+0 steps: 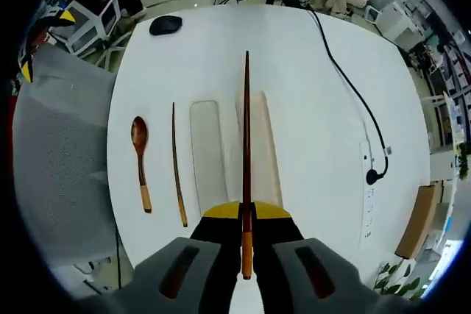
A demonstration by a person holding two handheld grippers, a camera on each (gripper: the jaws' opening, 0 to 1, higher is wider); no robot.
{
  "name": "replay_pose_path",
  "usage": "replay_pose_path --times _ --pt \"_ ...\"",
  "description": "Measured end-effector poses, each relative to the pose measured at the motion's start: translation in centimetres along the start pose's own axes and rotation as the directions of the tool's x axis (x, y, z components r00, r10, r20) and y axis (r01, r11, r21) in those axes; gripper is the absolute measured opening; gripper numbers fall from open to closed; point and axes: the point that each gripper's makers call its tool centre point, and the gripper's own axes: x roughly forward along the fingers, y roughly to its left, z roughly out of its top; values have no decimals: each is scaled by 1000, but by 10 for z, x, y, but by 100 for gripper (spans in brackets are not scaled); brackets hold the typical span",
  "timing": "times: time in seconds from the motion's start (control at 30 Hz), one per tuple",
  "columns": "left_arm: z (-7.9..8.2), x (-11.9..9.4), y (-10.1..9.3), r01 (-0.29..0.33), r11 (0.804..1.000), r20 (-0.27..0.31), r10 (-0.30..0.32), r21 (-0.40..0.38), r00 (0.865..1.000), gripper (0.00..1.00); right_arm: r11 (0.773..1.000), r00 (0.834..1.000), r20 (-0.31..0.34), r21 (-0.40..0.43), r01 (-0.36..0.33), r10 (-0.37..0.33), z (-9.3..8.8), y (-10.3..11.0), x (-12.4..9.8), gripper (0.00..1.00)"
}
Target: Arrange the utensils inside the cutlery case until each visible utensil rests in its matching compartment.
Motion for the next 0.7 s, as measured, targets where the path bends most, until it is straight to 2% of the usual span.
replay_pose_path --times 0.23,0.37,0.43,0.7 --pt "1 -3 0 -4 1000 9 4 -2 1000 76 999 1000 19 44 -6 5 -1 -2 -1 0" --pt "0 -4 0 -7 1000 7 7 -1 1000 76 1000 1000 22 28 -9 8 1 4 6 0" --pt "-3 -5 1 -10 1000 -4 10 1 1000 76 1000 1000 17 -5 -15 15 2 8 10 0" --pt "0 -5 -1 -17 1000 10 17 -5 1000 76 1000 1000 2 -14 -1 1 2 4 20 0"
